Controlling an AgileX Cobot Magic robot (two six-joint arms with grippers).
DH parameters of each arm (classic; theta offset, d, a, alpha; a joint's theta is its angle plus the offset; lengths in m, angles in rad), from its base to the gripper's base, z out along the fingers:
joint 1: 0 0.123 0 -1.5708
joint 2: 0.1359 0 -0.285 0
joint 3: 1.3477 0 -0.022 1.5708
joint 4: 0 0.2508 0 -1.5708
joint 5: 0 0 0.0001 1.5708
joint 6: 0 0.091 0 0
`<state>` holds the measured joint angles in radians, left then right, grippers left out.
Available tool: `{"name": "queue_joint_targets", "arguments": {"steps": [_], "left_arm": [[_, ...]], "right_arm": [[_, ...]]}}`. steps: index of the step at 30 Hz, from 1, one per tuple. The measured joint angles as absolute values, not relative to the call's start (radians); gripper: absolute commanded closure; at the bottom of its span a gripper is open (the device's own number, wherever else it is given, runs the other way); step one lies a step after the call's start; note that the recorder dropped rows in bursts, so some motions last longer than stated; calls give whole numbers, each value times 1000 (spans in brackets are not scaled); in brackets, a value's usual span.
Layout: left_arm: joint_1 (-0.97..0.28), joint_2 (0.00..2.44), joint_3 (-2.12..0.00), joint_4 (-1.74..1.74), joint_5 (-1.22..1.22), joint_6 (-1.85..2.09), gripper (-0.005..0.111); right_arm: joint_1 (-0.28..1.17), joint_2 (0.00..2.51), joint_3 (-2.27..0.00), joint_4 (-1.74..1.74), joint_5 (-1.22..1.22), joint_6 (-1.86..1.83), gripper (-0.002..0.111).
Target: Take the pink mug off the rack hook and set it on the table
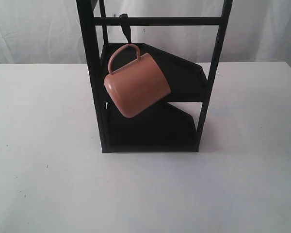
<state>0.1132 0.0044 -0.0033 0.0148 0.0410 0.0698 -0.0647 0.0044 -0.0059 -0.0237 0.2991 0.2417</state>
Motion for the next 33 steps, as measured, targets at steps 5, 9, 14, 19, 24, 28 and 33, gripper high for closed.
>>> {"name": "queue_joint_targets", "arguments": {"steps": [5,9,14,19,24,28,33], "left_arm": [[113,4,-3,15,41,70,107],[113,4,-3,15,41,70,107],[113,4,-3,15,41,70,107],[113,4,-3,15,41,70,107],[113,4,-3,15,41,70,107],[113,4,-3,15,41,70,107],[113,4,-3,15,41,70,107]], "right_arm": [[-65,4,-6,-24,299,242,108],[-65,4,-6,-24,299,242,108],[-65,4,-6,-24,299,242,108],[-65,4,-6,-24,299,242,108],[-65,4,-6,-24,293,242,108],[-65,4,-6,-20,230,242,108],[-65,4,-5,96,55,316,108]]}}
